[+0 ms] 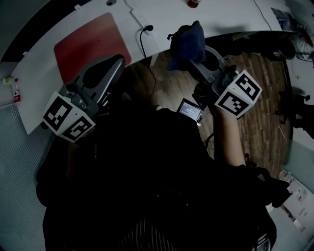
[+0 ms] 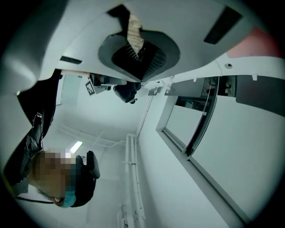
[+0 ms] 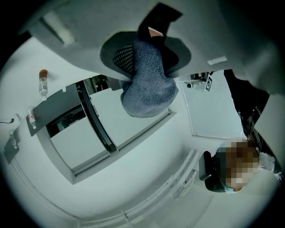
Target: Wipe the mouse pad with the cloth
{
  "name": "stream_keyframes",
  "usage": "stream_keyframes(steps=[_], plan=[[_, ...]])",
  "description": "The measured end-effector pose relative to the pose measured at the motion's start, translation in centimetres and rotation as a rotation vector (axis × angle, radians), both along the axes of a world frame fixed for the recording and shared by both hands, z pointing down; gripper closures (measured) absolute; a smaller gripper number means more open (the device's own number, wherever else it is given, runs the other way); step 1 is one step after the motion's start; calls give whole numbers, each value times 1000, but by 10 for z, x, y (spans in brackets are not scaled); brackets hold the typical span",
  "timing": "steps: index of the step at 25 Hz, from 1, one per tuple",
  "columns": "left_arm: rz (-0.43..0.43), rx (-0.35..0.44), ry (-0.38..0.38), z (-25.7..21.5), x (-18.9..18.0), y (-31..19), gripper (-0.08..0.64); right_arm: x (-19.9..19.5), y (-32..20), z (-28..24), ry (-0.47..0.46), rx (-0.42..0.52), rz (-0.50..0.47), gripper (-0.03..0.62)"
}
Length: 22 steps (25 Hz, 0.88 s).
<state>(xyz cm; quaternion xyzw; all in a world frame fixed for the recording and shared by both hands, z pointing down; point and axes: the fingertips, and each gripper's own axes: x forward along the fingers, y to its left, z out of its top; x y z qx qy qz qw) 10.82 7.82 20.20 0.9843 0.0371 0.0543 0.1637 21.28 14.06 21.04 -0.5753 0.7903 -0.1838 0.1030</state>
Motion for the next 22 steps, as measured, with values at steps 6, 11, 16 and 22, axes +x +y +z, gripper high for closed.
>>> stream_keyframes(steps=[6, 11, 16, 22], plan=[[11, 6, -14, -6, -5, -20, 555, -14, -22, -12, 13, -19, 0, 517], [-24, -29, -30, 8, -40, -89, 555, -53, -91, -4, 25, -82, -37, 515], [-101, -7, -53, 30, -79, -138, 555, -83, -141, 11, 38, -151, -70, 514], [-159, -39, -63, 58, -132, -183, 555, -127, -183, 35, 57, -214, -128, 514]])
